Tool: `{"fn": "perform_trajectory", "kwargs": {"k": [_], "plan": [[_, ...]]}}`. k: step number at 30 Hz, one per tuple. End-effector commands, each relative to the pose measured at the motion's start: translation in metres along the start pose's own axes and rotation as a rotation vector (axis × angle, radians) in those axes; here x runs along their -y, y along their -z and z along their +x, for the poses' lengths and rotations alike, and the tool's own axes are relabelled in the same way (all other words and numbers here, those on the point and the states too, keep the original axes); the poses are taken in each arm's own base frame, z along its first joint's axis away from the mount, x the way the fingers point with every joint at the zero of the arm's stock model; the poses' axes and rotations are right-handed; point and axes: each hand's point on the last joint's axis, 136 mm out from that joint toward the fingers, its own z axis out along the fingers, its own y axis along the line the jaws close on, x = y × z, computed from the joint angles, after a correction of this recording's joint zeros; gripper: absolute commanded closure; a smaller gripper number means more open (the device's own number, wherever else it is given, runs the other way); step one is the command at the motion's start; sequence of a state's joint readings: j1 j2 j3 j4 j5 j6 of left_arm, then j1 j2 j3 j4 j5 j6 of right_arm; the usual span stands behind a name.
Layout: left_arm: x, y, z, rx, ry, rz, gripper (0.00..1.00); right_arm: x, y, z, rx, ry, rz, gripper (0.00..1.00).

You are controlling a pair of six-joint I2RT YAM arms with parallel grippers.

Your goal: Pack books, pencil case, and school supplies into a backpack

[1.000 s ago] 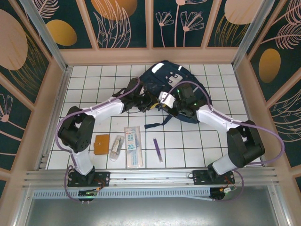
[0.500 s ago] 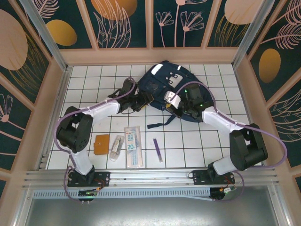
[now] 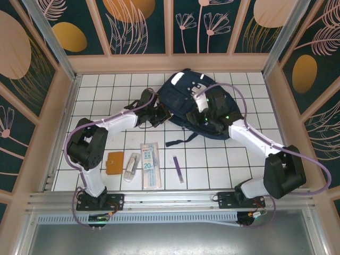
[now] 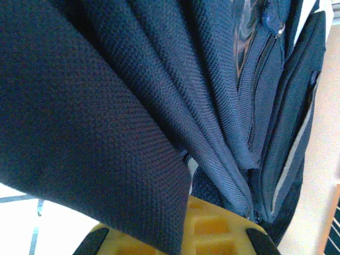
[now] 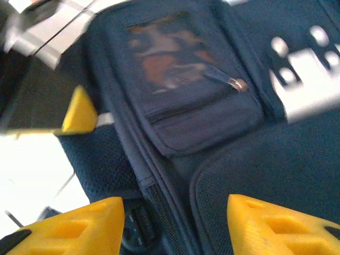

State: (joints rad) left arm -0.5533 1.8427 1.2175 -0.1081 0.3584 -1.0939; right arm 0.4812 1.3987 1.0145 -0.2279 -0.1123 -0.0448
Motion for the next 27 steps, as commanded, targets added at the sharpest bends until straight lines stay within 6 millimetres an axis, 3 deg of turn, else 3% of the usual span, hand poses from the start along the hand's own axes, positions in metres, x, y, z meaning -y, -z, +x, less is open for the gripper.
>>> {"fn": "perform_trajectory", "kwargs": {"k": [1,4,6,8,12,16,20,24,27], "plan": [[0.052,0.026,0.014,-0.043,-0.004,0.113,1.0,0.017,0.026,0.036,-0.2,-0.678,0.234,0.46],[0.061,0.031,0.017,-0.05,0.015,0.137,1.0,-0.03,0.029,0.063,-0.325,-0.81,0.129,0.5],[0.069,0.034,0.018,-0.065,0.021,0.16,1.0,-0.05,0.026,0.073,-0.377,-0.806,0.099,0.51],[0.078,0.037,0.019,-0.078,0.016,0.179,1.0,-0.056,0.018,0.085,-0.418,-0.746,0.131,0.53],[0.087,0.04,0.017,-0.078,0.003,0.187,1.0,-0.055,0.006,0.093,-0.451,-0.655,0.22,0.54],[0.092,0.045,0.018,-0.082,0.007,0.21,1.0,-0.039,-0.006,0.092,-0.412,-0.605,0.353,0.5],[0.092,0.046,0.02,-0.09,0.006,0.213,1.0,-0.026,-0.014,0.068,-0.327,-0.54,0.466,0.5],[0.097,0.049,0.022,-0.1,0.006,0.233,1.0,-0.026,-0.014,0.041,-0.219,-0.525,0.522,0.5],[0.101,0.05,0.021,-0.099,0.0,0.245,1.0,-0.014,-0.016,0.042,-0.179,-0.526,0.605,0.5]]}}
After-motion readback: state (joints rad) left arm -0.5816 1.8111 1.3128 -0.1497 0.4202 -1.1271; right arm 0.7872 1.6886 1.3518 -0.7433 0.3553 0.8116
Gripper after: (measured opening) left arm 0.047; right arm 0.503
